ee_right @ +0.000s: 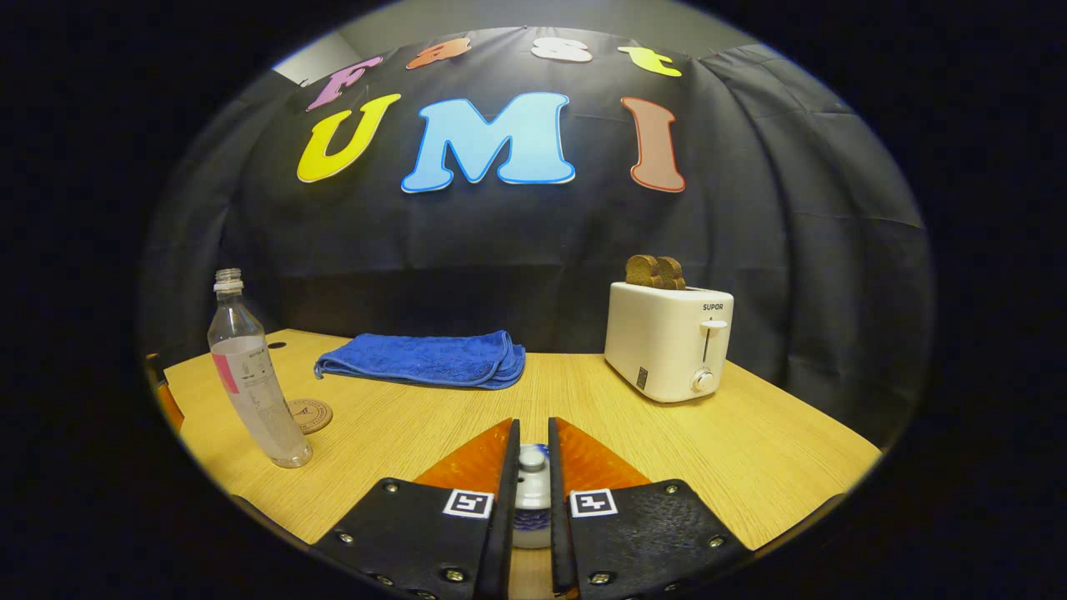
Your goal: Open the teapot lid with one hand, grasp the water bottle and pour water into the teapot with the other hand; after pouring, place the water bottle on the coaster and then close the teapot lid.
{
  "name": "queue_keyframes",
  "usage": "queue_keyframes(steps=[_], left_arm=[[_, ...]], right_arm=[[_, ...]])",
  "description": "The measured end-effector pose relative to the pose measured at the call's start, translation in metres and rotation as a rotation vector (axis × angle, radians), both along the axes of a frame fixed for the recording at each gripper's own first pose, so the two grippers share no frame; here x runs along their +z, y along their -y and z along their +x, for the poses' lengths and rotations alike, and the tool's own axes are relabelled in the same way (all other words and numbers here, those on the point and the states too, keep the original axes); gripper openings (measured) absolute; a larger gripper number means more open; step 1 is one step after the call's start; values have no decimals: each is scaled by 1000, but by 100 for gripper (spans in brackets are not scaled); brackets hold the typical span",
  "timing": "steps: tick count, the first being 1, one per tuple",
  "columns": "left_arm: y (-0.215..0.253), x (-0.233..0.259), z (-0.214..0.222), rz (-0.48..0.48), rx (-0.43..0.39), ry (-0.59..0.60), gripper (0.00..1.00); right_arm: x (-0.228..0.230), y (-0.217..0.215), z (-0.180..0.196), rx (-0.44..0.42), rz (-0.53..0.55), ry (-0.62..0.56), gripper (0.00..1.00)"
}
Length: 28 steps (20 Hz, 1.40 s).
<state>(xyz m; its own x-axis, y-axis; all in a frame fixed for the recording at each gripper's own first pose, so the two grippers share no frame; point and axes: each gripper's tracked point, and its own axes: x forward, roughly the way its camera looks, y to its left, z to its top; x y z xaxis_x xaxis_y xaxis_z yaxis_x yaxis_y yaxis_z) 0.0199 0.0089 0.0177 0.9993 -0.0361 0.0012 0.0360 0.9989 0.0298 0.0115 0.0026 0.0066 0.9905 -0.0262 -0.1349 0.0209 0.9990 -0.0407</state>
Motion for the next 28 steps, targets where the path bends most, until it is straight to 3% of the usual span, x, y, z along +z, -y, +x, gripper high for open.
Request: queue_keyframes(steps=[1, 12, 28], left_arm=[[1, -1, 0, 3, -1, -2, 100], [-3, -5, 17, -35, 8, 13, 100], [-4, -24, 99, -37, 24, -52, 100]], right_arm=[[-11, 2, -1, -6, -10, -1, 7], [0, -2, -5, 32, -26, 39, 8], [32, -24, -40, 123, 43, 169, 8]])
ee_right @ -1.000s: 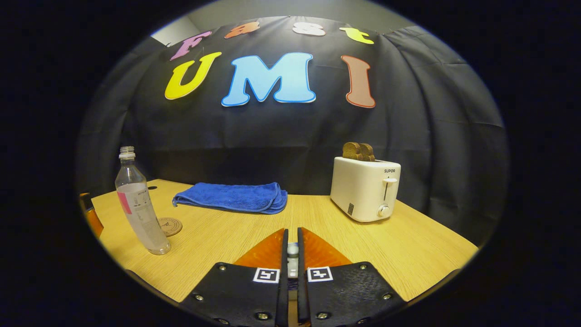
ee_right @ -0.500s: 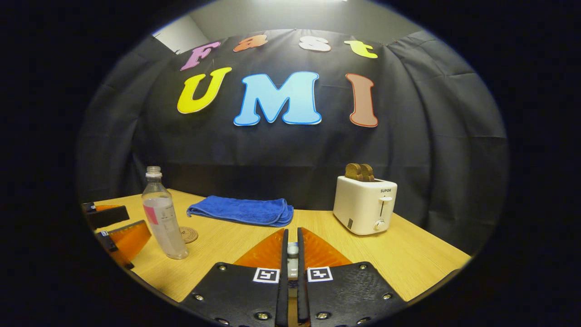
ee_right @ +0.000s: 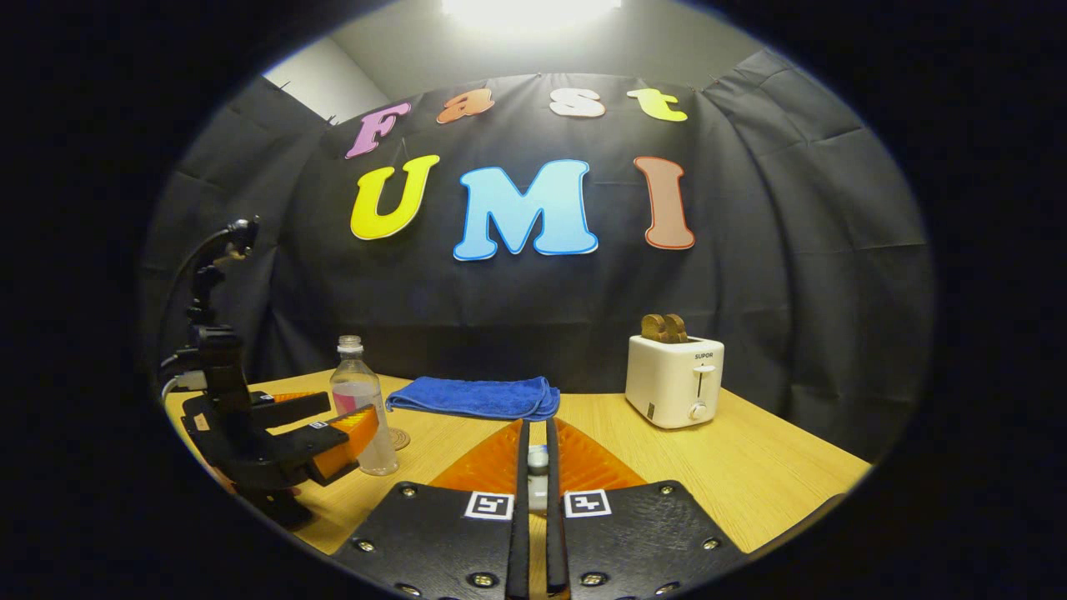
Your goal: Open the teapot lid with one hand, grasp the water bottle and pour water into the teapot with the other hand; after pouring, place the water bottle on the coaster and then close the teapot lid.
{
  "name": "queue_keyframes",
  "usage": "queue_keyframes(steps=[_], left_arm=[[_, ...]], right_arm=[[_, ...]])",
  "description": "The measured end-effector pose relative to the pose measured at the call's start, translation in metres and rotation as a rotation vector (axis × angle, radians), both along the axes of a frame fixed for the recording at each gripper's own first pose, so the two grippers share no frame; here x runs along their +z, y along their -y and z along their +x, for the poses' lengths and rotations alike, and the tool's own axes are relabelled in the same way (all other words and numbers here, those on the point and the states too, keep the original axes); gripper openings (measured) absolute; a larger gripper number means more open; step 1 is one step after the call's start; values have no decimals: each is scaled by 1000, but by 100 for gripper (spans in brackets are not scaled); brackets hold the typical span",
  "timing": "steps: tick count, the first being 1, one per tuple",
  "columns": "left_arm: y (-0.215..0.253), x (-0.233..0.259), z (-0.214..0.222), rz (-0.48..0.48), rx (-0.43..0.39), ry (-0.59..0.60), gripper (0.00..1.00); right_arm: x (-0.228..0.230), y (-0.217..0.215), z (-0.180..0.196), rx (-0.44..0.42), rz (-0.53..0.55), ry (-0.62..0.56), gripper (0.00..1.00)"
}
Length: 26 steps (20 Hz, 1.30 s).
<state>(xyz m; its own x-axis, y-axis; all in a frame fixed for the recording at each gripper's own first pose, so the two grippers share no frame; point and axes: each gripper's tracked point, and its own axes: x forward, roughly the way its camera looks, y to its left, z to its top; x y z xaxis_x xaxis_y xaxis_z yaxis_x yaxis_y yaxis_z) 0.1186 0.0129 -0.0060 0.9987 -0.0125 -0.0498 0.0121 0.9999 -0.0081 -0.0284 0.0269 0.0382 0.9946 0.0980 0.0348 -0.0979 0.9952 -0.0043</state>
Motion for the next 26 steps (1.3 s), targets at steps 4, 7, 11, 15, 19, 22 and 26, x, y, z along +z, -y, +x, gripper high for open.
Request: queue_keyframes(steps=[4, 7, 11, 15, 19, 22, 26], left_arm=[[-3, -3, 12, -9, 15, -7, 100], [-3, -5, 21, -1, 17, -12, 100], [-3, -4, 29, 0, 14, 2, 100], [3, -3, 33, 5, -10, 16, 100], [-5, -1, 32, -12, 15, 20, 88], [-5, -2, 29, 2, 13, 5, 86], [5, 6, 22, 72, -18, -8, 86]], right_arm=[[-3, -1, -5, 4, 12, -7, 8], [-8, -4, -10, 12, 30, -23, 8], [-6, -4, -9, 8, 52, -34, 8], [-8, -5, -11, 16, 61, -42, 8], [-5, -4, -14, 15, 68, -34, 8], [-1, -1, -18, 12, 63, -20, 8], [-3, 1, -26, 13, 67, -18, 8]])
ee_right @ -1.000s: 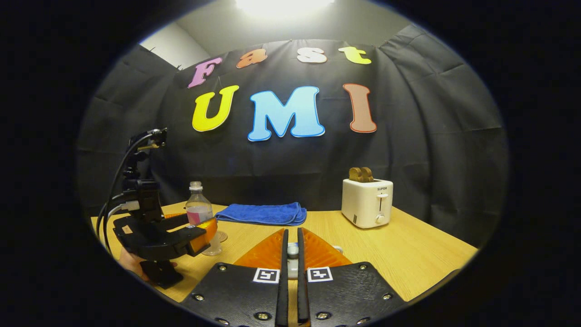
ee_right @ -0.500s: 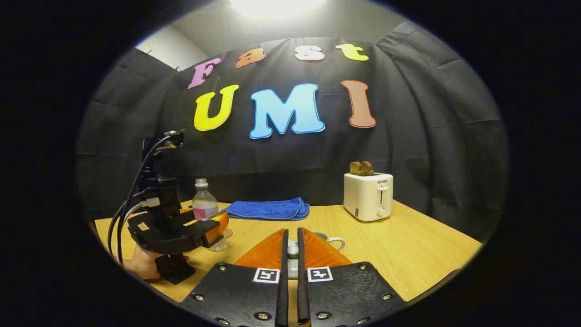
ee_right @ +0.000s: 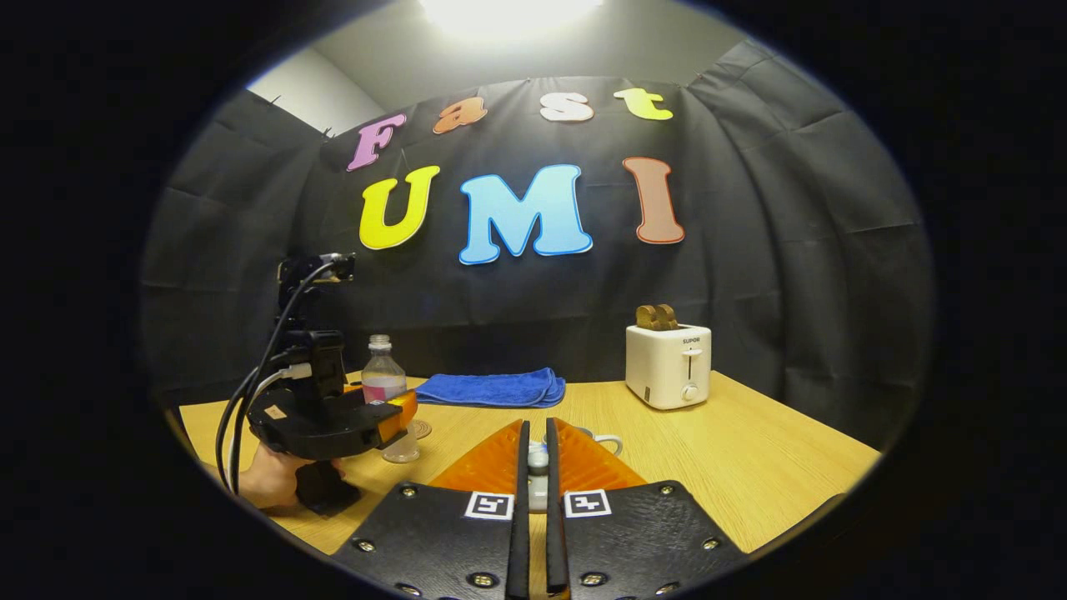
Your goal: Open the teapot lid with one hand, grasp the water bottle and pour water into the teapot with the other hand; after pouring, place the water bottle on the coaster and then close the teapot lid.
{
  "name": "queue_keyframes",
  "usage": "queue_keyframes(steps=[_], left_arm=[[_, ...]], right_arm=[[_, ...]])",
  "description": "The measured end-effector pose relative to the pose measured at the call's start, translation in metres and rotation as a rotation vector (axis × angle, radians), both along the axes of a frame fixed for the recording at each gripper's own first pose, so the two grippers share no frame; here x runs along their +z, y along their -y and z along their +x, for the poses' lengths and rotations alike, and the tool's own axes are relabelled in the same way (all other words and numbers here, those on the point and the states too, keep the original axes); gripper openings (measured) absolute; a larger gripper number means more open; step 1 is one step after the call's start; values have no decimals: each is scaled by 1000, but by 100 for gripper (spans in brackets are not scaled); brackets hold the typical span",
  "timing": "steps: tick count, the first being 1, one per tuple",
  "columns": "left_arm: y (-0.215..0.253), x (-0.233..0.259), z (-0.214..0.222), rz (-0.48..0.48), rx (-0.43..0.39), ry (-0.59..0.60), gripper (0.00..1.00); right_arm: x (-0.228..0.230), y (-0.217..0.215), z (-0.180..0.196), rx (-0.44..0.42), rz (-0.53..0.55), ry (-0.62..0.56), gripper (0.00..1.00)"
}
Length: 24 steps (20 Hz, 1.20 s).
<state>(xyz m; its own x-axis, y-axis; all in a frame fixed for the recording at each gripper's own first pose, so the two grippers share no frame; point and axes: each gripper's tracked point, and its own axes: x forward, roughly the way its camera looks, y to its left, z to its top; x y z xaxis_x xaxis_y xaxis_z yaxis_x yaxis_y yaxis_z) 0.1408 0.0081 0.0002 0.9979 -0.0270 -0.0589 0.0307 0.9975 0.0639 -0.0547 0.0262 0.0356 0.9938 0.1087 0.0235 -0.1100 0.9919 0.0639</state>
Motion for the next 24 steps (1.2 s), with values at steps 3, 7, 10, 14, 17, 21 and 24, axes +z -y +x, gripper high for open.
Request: queue_keyframes(steps=[3, 7, 10, 14, 17, 21, 24], left_arm=[[10, 8, -4, 104, -25, 2, 85], [31, 10, -3, 246, -62, 0, 85], [57, -2, 4, 428, -102, -33, 86], [102, -4, 4, 625, -188, -32, 85], [102, 0, 7, 836, -158, -30, 85], [113, -2, 13, 989, -168, -18, 86], [122, -2, 10, 1097, -181, 4, 86]], right_arm=[[-8, 3, -9, -7, 0, -18, 7], [-20, 10, -24, -28, 0, -53, 8], [-29, 8, -37, -31, 23, -75, 7], [-37, 11, -43, -14, -14, -79, 8], [-37, 11, -44, -13, -11, -75, 8], [-41, 12, -45, -8, -4, -69, 8], [-42, 15, -44, -7, -7, -60, 8]])
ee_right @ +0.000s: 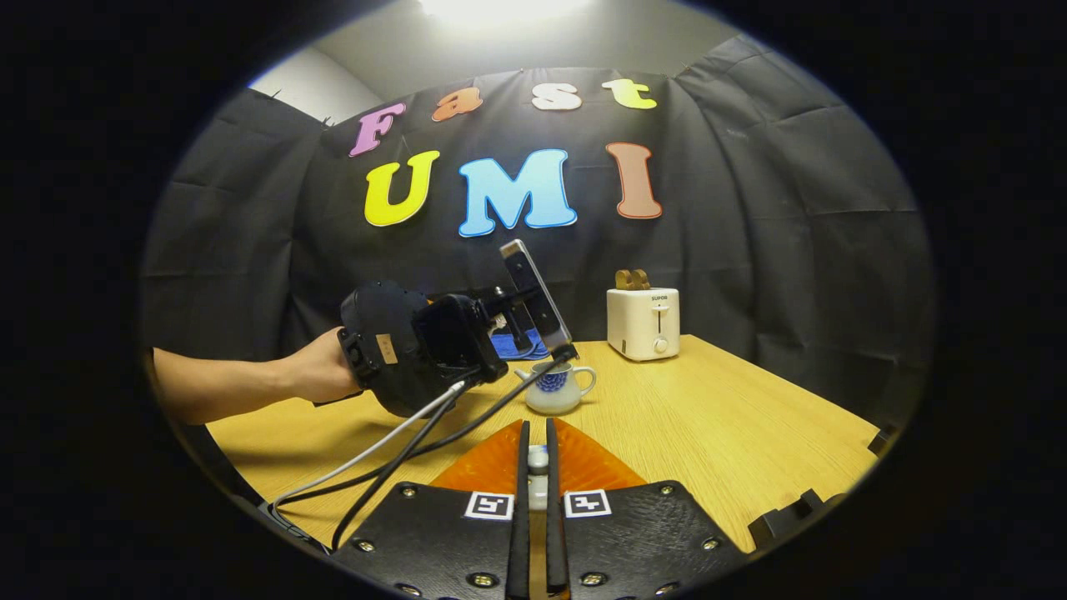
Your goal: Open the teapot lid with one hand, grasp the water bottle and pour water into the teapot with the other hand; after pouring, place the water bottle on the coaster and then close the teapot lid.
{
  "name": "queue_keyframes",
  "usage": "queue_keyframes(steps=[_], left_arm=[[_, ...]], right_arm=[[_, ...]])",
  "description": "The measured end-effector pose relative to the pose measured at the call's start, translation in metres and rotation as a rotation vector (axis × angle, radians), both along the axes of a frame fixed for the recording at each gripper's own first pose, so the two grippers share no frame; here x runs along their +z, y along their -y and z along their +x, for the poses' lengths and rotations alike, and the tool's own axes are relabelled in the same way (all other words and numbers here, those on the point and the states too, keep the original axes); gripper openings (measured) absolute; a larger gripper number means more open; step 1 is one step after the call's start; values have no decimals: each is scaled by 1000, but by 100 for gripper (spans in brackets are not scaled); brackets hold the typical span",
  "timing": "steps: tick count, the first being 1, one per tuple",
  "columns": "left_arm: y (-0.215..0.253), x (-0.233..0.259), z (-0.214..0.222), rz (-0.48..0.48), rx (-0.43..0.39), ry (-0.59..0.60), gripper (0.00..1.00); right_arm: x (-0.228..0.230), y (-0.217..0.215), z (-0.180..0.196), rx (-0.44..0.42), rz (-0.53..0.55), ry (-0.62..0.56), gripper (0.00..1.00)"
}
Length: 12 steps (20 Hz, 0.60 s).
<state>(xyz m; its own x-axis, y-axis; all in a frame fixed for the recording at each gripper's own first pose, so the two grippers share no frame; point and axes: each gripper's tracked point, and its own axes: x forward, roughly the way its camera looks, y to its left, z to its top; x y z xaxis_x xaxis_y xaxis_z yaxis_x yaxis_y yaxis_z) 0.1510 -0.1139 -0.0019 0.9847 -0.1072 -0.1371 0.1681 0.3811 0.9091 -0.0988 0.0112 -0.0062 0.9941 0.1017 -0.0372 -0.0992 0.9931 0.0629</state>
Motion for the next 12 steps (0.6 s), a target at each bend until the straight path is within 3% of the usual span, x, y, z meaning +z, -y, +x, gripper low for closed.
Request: queue_keyframes(steps=[12], left_arm=[[29, -12, -2, 295, -77, -16, 86]], right_arm=[[-7, 7, -2, -6, 27, -4, 7]])
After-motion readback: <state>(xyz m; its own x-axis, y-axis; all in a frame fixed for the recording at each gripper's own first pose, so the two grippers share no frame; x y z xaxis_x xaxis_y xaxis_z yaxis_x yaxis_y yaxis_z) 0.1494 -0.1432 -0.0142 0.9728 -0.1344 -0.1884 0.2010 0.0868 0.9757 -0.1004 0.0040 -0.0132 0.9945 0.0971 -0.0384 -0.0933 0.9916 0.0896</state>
